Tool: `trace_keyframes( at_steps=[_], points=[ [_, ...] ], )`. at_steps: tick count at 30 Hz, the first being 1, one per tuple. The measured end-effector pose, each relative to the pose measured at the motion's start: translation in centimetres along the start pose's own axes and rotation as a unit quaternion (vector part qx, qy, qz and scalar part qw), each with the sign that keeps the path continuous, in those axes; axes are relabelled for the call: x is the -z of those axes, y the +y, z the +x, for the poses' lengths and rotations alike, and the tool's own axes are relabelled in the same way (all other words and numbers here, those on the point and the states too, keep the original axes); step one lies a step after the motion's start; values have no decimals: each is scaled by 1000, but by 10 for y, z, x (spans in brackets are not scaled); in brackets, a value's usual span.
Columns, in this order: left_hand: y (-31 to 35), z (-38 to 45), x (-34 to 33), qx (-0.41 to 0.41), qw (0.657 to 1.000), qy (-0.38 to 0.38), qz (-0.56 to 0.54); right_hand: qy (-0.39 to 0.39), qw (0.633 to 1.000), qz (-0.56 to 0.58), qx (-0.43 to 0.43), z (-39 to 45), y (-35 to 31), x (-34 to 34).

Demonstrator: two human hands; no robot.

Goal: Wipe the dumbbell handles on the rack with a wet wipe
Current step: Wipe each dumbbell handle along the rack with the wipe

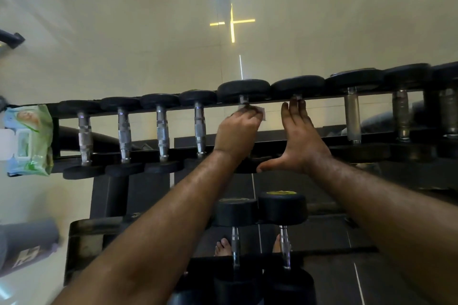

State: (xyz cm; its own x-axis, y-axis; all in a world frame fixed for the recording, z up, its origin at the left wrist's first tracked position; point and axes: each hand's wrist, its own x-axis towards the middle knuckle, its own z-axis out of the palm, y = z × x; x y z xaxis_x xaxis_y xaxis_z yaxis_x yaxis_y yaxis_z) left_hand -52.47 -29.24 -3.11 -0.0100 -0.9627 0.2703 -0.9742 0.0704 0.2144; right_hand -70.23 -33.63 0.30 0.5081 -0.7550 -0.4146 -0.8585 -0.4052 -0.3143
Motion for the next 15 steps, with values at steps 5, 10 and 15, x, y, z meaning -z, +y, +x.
trace_keyframes(
  at_steps=[5, 10, 15],
  points=[
    [3, -9, 31, -73, 960, -268, 35, 6, 999, -34, -4, -1, -1, 1],
    [-11, 8, 38, -81, 995, -56, 20, 6, 999, -46, 2, -1, 1, -3],
    [-19, 29, 19, -137, 977, -141, 82, -4, 998, -60, -5, -1, -1, -2]
  ],
)
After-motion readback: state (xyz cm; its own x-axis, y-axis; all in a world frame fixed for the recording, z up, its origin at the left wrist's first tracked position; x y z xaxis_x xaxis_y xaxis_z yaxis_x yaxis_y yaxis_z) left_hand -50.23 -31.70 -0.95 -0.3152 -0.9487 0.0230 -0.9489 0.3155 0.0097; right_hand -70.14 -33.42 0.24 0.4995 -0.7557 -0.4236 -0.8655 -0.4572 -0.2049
